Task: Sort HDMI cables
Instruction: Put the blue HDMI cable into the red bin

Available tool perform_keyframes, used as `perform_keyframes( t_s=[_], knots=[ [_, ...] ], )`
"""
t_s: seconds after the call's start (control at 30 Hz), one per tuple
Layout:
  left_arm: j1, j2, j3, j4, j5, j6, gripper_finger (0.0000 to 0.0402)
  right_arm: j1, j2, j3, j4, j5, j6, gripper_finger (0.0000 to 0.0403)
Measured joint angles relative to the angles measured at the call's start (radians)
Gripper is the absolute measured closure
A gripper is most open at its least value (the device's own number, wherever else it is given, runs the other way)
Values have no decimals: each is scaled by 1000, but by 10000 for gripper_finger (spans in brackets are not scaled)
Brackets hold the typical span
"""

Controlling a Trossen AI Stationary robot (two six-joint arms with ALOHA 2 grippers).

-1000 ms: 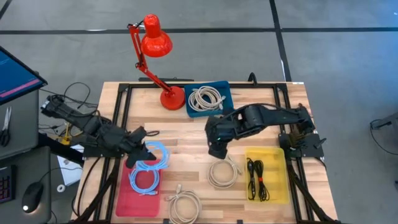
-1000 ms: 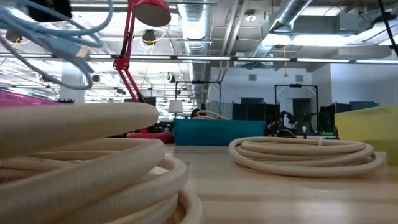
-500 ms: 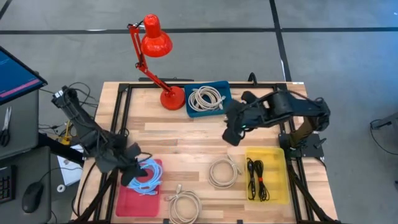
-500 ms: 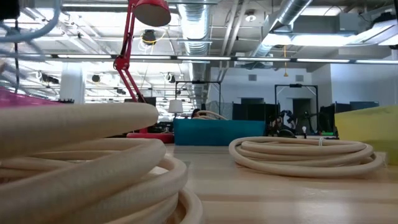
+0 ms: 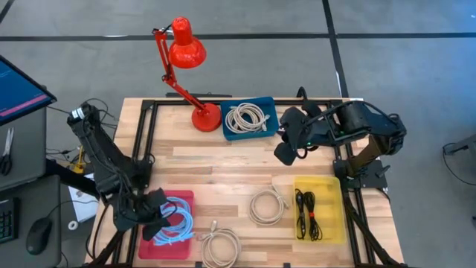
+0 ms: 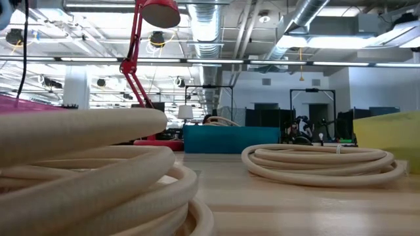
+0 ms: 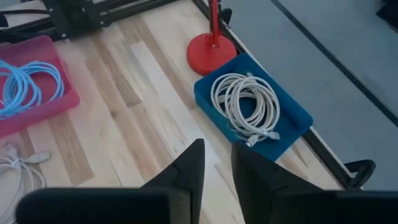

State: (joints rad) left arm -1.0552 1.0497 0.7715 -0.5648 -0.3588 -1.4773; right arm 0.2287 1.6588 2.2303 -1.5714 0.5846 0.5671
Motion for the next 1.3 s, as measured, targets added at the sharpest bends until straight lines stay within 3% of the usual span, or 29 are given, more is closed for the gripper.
perform_keyframes(
  t_s=[0.2, 0.47, 0.73, 1.2, 1.3],
  knots=[
    [-15, 83, 0, -5, 31, -32, 400, -1, 0, 0, 0, 0, -21, 335],
    [-15, 228, 0, -98, 230, -32, 400, -1, 0, 0, 0, 0, -24, 335],
    [-15, 256, 0, -101, 232, -32, 392, -1, 1, 0, 0, 0, -24, 335],
    [-15, 170, 0, -96, 232, -28, 274, -1, 1, 0, 0, -5, -67, 335],
    [-15, 135, 0, -97, 285, 2, 253, 0, 1, 0, 0, -8, -108, 335]
  ],
)
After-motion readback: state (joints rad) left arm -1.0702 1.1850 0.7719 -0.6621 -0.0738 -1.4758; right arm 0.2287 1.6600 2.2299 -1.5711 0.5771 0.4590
